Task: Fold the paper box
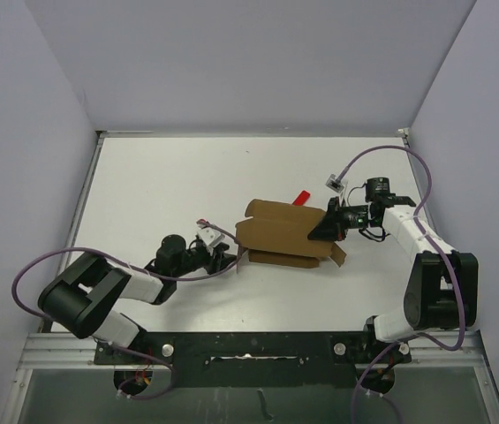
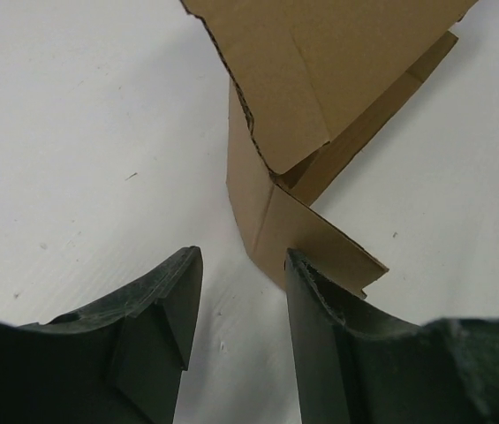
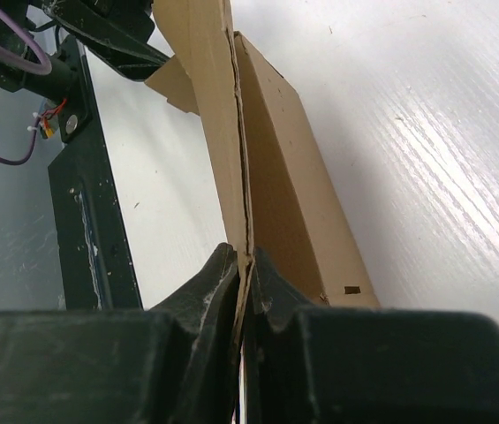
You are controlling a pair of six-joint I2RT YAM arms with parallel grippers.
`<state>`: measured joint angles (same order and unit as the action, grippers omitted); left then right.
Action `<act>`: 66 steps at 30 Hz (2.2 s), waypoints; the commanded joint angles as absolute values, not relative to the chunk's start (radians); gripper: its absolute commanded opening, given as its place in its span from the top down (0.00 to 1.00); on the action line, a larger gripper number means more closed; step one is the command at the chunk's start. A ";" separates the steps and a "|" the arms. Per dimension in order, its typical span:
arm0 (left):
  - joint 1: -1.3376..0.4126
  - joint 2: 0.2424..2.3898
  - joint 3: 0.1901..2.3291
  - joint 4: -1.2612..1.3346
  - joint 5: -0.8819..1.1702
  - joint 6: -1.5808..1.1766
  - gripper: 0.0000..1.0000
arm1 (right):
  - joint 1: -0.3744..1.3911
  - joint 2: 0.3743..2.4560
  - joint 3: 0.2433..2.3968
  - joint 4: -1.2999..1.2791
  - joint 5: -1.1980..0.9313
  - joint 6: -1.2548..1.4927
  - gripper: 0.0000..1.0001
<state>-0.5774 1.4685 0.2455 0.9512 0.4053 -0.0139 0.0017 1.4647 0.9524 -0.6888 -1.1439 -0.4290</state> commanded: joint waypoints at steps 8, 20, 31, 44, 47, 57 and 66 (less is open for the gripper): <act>-0.649 1.602 0.278 1.209 0.410 0.036 0.56 | 0.003 1.468 0.953 -0.625 -1.162 -0.390 1.00; -0.708 1.677 0.331 1.242 0.253 0.014 0.50 | 0.009 1.470 0.943 -0.591 -1.188 -0.347 1.00; -0.712 1.742 0.370 1.265 0.187 0.002 0.52 | 0.017 1.479 0.945 -0.592 -1.189 -0.347 1.00; -0.725 1.807 0.377 1.347 0.176 -0.007 0.52 | 0.018 1.476 0.948 -0.592 -1.230 -0.344 1.00; -0.727 1.810 0.385 1.349 0.154 -0.020 0.52 | 0.018 1.478 0.948 -0.591 -1.233 -0.341 1.00; -0.775 1.844 0.408 1.364 0.057 -0.046 0.52 | 0.018 1.494 0.948 -0.584 -1.238 -0.327 1.00; -0.833 1.909 0.403 1.475 -0.105 -0.103 0.57 | 0.019 1.493 0.948 -0.583 -1.239 -0.325 1.00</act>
